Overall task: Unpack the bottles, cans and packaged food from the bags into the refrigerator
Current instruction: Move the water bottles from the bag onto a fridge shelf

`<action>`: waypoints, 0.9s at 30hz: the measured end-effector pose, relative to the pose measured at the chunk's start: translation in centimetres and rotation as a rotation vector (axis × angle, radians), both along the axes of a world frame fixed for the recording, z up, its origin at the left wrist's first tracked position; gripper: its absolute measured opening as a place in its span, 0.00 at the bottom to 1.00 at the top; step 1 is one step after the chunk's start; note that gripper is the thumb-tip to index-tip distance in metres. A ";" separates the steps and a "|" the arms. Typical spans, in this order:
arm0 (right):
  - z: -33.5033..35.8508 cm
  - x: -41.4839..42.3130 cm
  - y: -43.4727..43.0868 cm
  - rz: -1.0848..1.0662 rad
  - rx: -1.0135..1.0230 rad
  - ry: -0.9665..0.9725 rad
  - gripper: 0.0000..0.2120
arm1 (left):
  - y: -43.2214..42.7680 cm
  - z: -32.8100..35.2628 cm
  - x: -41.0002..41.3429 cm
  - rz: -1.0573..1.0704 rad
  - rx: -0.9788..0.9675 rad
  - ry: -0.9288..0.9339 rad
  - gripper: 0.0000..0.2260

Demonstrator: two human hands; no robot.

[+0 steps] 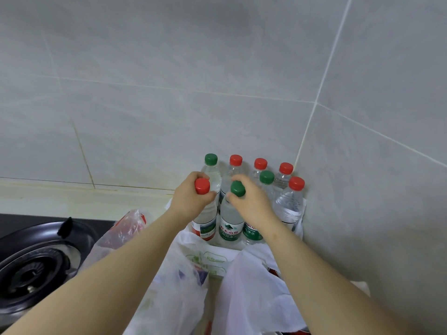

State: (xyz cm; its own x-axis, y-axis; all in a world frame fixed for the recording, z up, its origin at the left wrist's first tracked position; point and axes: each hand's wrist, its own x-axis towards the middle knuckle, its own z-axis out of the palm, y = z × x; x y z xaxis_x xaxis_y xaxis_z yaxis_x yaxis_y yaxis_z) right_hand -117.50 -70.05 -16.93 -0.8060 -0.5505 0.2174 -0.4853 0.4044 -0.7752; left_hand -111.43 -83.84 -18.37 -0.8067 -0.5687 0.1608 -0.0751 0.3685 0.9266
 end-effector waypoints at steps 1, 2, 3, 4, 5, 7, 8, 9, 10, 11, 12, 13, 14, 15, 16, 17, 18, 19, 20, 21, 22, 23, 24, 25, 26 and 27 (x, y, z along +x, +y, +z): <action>-0.3 0.1 0.0 -0.018 -0.049 -0.063 0.11 | -0.1 -0.2 0.1 -0.012 0.048 -0.001 0.15; -0.6 0.1 0.0 -0.040 -0.091 -0.124 0.08 | -0.1 -0.3 0.1 -0.023 0.093 -0.006 0.16; -0.9 0.0 0.0 -0.057 -0.129 -0.185 0.07 | -0.2 -0.5 0.1 -0.031 0.130 -0.012 0.16; -1.2 0.0 0.0 -0.069 -0.161 -0.242 0.06 | -0.2 -0.6 0.1 -0.033 0.155 -0.025 0.14; -1.4 0.0 0.0 -0.079 -0.186 -0.289 0.05 | -0.2 -0.7 0.1 -0.031 0.173 -0.044 0.10; -1.8 -0.2 -0.1 -0.104 -0.218 -0.351 0.05 | -0.3 -0.8 0.1 -0.029 0.196 -0.092 0.06; -1.9 -0.2 -0.2 -0.116 -0.223 -0.372 0.06 | -0.3 -0.8 0.2 -0.029 0.207 -0.108 0.06; -2.0 -0.3 -0.3 -0.127 -0.224 -0.394 0.07 | -0.5 -0.8 0.2 -0.025 0.220 -0.118 0.06; -2.1 -0.3 -0.5 -0.136 -0.218 -0.417 0.07 | -0.6 -0.7 0.2 -0.022 0.238 -0.124 0.06; -2.1 -0.3 -0.6 -0.140 -0.208 -0.439 0.07 | -0.7 -0.7 0.2 -0.018 0.259 -0.132 0.06; -2.1 -0.3 -0.8 -0.141 -0.195 -0.457 0.07 | -0.8 -0.6 0.2 -0.016 0.275 -0.143 0.07; -2.2 -0.4 -0.9 -0.141 -0.184 -0.466 0.07 | -0.9 -0.6 0.3 -0.018 0.284 -0.156 0.07; -2.2 -0.4 -1.0 -0.142 -0.173 -0.466 0.07 | -1.0 -0.5 0.4 -0.026 0.286 -0.173 0.08; -2.2 -0.5 -1.0 -0.140 -0.165 -0.464 0.07 | -1.1 -0.4 0.5 -0.042 0.287 -0.195 0.10; -2.1 -0.5 -1.0 -0.132 -0.163 -0.468 0.07 | -1.1 -0.3 0.6 -0.066 0.290 -0.223 0.11; -2.0 -0.5 -1.1 -0.123 -0.164 -0.479 0.07 | -1.1 -0.2 0.7 -0.095 0.298 -0.251 0.12; -1.9 -0.6 -1.1 -0.114 -0.170 -0.494 0.07 | -1.1 -0.1 0.9 -0.121 0.310 -0.272 0.13; -1.8 -0.6 -1.1 -0.108 -0.174 -0.513 0.08 | -1.1 0.0 0.9 -0.140 0.322 -0.281 0.13; -1.8 -0.5 -1.0 -0.105 -0.177 -0.540 0.10 | -1.0 0.1 1.0 -0.150 0.331 -0.280 0.12; -1.8 -0.4 -1.0 -0.105 -0.179 -0.569 0.12 | -1.0 0.2 1.0 -0.150 0.335 -0.273 0.12; -1.8 -0.4 -0.9 -0.103 -0.180 -0.591 0.14 | -0.9 0.1 1.0 -0.142 0.337 -0.263 0.11; -1.8 -0.3 -0.8 -0.100 -0.183 -0.605 0.16 | -0.8 0.1 1.0 -0.126 0.341 -0.251 0.11; -1.8 -0.2 -0.7 -0.099 -0.194 -0.617 0.16 | -0.7 0.0 1.0 -0.105 0.346 -0.236 0.10; -1.7 -0.2 -0.5 -0.101 -0.215 -0.629 0.15 | -0.5 -0.1 1.1 -0.076 0.348 -0.218 0.10; -1.7 -0.1 -0.4 -0.105 -0.242 -0.639 0.13 | -0.4 -0.2 1.2 -0.044 0.349 -0.198 0.10; -1.6 0.0 -0.4 -0.113 -0.272 -0.646 0.11 | -0.3 -0.3 1.3 -0.011 0.349 -0.178 0.10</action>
